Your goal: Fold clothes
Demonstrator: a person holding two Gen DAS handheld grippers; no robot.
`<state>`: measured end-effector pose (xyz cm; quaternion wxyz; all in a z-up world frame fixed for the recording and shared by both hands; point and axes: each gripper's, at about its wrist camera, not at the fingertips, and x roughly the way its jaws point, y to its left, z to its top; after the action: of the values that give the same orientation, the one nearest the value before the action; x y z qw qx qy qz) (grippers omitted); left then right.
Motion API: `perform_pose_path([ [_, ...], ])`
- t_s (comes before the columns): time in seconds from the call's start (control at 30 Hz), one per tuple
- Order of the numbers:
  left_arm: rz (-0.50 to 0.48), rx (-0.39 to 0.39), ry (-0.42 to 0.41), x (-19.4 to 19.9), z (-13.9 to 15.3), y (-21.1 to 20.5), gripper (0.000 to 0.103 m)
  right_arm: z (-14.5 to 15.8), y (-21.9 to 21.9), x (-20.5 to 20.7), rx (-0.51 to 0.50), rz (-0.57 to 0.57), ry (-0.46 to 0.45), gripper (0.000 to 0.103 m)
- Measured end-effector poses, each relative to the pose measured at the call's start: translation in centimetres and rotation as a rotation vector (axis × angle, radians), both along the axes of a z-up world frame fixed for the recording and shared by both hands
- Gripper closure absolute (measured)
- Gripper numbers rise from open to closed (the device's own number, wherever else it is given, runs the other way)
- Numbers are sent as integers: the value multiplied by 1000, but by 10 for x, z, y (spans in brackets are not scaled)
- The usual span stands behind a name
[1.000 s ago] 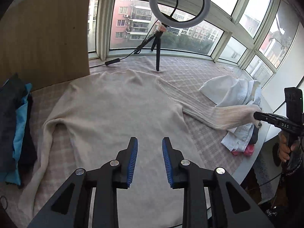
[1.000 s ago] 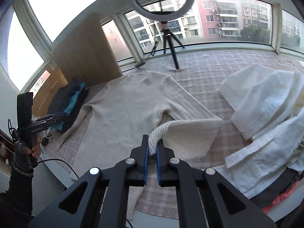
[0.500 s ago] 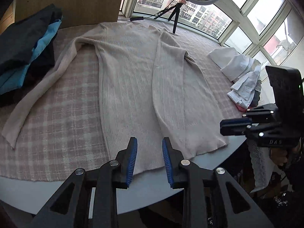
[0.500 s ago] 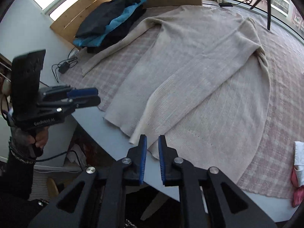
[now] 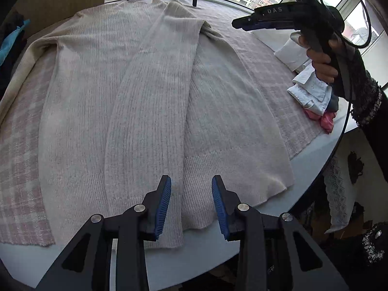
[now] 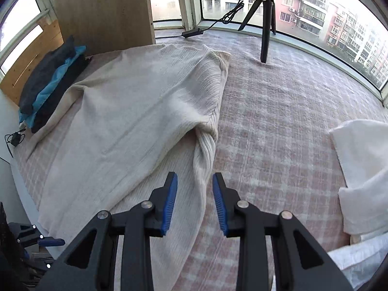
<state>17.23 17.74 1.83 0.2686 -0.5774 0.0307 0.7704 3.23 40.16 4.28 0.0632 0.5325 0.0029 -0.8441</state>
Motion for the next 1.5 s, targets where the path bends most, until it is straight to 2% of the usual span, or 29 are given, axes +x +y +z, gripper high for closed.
perform_pose_path([
  [0.2, 49, -14, -12, -7, -7, 2, 69, -36, -12, -52, 139, 118, -20, 73],
  [0.27, 57, -16, -14, -8, -8, 0, 73, -38, -7, -61, 126, 134, -15, 73],
  [0.3, 66, -31, -9, -9, -8, -2, 81, -39, -3, -64, 99, 136, -25, 73],
  [0.33, 75, -48, -2, -9, -8, -3, 95, -41, 3, -67, 66, 135, -35, 75],
  [0.37, 85, -56, 2, -10, -7, -6, 100, -42, 9, -70, 27, 130, -44, 84],
  [0.4, 96, -39, -3, -10, -6, -10, 100, -43, 16, -72, -6, 126, -55, 89],
  [0.47, 103, 11, -7, -8, 0, -13, 100, -44, 30, -74, -61, 110, -66, 91],
  [0.57, 90, 18, 18, -1, 17, -4, 101, -39, 53, -73, -175, 63, -69, 94],
  [0.73, 45, 110, 52, 14, 48, 36, 101, -48, 107, -73, -490, -93, -118, 94],
  [0.8, -18, 151, 39, 20, 47, 63, 100, -59, 125, -73, -581, -158, -138, 94],
  [0.9, -115, 163, -64, 28, 20, 99, 98, -76, 133, -70, -627, -223, -173, 94],
  [0.97, -89, 174, -113, 30, 14, 101, 98, -76, 132, -70, -622, -216, -166, 95],
  [1.0, -64, 189, -112, 30, 17, 92, 96, -74, 130, -70, -605, -206, -162, 94],
  [1.03, -31, 186, -93, 30, 23, 81, 89, -72, 125, -70, -582, -194, -160, 94],
  [1.1, 38, 166, -67, 29, 30, 60, 82, -70, 120, -71, -562, -181, -169, 94],
  [1.2, 110, 138, -100, 17, 16, 48, 82, -63, 113, -71, -497, -147, -183, 92],
  [1.3, 101, 152, -153, 12, -1, 54, 82, -42, 110, -62, -344, -116, -160, 92],
  [1.37, 78, 131, -160, 13, -6, 63, 82, -22, 110, -55, -262, -116, -116, 92],
  [1.43, 56, 115, -164, 15, -11, 70, 82, 1, 111, -56, -265, -87, -58, 89],
  [1.5, 48, 116, -168, 16, -14, 73, 82, 9, 94, -74, -266, -45, -49, 75],
])
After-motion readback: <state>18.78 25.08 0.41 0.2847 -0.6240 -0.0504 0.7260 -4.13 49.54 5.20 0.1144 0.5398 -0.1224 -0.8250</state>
